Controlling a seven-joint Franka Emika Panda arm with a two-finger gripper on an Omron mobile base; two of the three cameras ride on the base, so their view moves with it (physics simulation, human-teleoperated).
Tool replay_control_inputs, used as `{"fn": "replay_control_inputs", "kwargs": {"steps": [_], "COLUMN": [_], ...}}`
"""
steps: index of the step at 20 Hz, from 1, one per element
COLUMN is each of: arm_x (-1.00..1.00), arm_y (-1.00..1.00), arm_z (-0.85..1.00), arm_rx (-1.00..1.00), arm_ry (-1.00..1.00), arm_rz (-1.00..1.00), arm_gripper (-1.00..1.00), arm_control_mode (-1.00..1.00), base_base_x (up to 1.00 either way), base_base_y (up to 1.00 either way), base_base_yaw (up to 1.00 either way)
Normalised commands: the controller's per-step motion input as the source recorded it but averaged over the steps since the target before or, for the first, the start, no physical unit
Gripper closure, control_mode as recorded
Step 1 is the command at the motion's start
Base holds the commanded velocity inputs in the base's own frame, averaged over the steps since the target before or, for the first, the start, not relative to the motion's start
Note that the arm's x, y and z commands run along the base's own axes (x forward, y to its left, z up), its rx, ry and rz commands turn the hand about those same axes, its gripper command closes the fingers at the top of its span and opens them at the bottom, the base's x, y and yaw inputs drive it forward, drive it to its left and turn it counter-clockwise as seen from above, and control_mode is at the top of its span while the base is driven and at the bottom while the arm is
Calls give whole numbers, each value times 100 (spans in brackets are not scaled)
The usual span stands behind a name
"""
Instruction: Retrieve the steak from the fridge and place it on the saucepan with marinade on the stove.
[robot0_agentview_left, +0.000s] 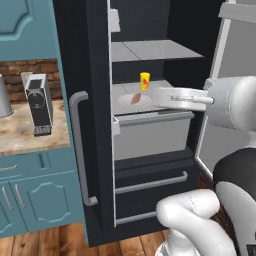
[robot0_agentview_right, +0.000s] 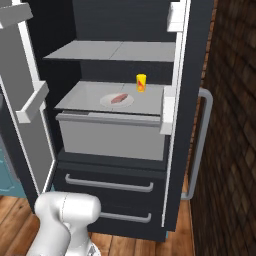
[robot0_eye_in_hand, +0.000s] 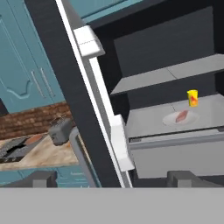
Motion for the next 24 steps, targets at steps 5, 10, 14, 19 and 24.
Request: {"fn": "replay_control_inputs", "kwargs": {"steps": [5, 10, 14, 19, 24], "arm_x": [0, 1, 14, 34, 41], "arm_y": [-30, -27, -14, 0, -5], "arm_z": [-9, 0, 0, -6, -40], "arm_rx": [1, -2, -11, -18, -6], "arm_ry": [-3, -1, -6, -19, -29], "arm_rz": [23, 23, 17, 6, 0], "arm_gripper": [-100, -100, -100, -100, -100], "arm_control_mode": [-100, -100, -100, -100, -100], "base_base_x": [0, 0, 0, 0, 0], "base_base_y": [0, 0, 0, 0, 0], "base_base_yaw": [0, 0, 0, 0, 0]}}
